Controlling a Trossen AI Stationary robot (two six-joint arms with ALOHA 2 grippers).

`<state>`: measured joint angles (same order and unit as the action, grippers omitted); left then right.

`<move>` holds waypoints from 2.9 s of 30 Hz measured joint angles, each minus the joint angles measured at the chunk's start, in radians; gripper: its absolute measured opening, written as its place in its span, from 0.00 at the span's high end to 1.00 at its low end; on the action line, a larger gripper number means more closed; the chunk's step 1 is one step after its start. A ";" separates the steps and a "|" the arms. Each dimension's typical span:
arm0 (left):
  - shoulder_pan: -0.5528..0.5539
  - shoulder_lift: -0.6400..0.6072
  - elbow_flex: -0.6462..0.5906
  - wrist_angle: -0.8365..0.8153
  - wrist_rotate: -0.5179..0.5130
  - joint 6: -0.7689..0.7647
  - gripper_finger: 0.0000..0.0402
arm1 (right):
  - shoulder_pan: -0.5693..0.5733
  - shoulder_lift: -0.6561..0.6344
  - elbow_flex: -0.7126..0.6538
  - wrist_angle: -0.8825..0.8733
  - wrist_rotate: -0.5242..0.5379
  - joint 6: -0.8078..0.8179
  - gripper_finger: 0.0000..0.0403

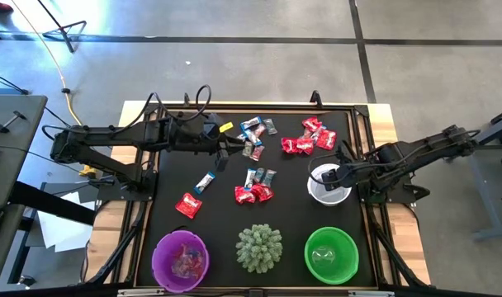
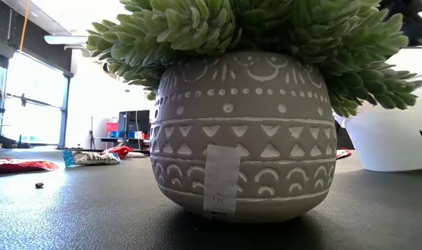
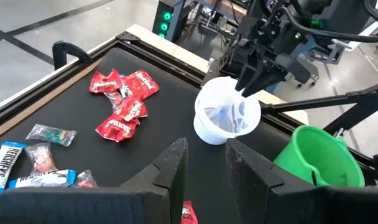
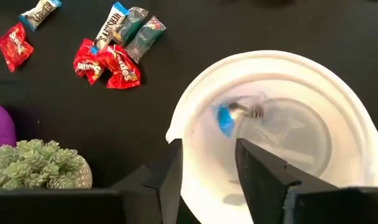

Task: Sort candy
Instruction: Put the white candy wrapper into the white bucket

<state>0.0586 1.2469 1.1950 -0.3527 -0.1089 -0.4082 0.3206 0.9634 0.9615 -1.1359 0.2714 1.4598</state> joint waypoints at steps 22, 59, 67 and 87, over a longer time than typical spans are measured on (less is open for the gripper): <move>0.000 0.000 -0.183 -0.627 0.009 -0.166 0.76 | 0.000 -0.004 0.000 0.347 0.021 -0.232 0.61; -0.002 0.279 -0.500 -0.214 0.079 -0.302 0.77 | 0.000 -0.004 0.000 0.432 0.032 -0.245 0.61; -0.001 0.212 -0.480 -0.205 0.068 -0.342 0.89 | 0.000 -0.003 0.000 0.429 0.036 -0.237 0.61; -0.001 0.101 -0.111 -0.067 -0.135 -0.220 1.00 | -0.001 0.013 0.000 0.573 0.350 -0.339 0.61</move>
<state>0.0574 1.3483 1.0844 -0.4193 -0.2436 -0.6286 0.3192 0.9762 0.9619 -0.5634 0.6219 1.1208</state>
